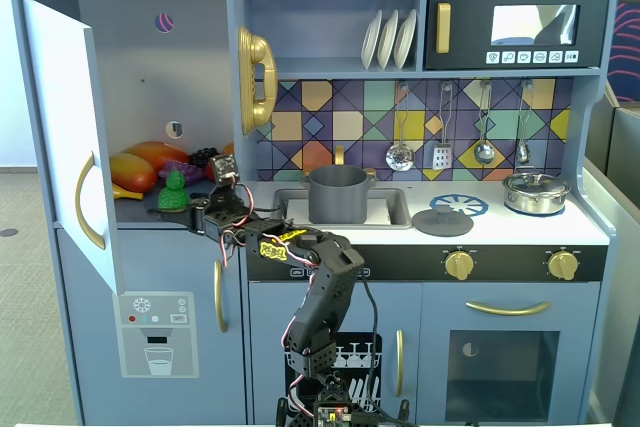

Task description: Pick up the green pineapple from the left cabinet and place it in the gray recipient

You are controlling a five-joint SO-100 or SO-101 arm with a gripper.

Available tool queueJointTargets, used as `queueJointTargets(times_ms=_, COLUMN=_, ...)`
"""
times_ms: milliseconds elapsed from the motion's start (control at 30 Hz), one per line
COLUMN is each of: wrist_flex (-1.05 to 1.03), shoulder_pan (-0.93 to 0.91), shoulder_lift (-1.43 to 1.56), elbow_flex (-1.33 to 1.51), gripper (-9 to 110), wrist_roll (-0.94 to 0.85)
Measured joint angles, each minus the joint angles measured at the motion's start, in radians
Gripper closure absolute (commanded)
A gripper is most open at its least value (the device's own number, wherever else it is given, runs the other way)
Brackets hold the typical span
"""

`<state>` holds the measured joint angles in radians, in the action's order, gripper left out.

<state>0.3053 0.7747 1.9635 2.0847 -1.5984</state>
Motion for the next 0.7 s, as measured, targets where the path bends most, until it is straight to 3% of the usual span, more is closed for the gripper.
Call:
queueJointTargets(times_ms=333, wrist_flex=0.008, shoulder_pan=0.0, shoulder_lift=-0.183, elbow_flex=-0.16, gripper=66, wrist_roll=-0.003)
queueJointTargets(times_ms=533, wrist_flex=0.025, shoulder_pan=0.014, shoulder_lift=-0.233, elbow_flex=-0.209, gripper=99, wrist_roll=-0.012)
queueJointTargets(times_ms=700, wrist_flex=0.014, shoulder_pan=0.043, shoulder_lift=-0.232, elbow_flex=-0.218, gripper=102, wrist_roll=-0.038)
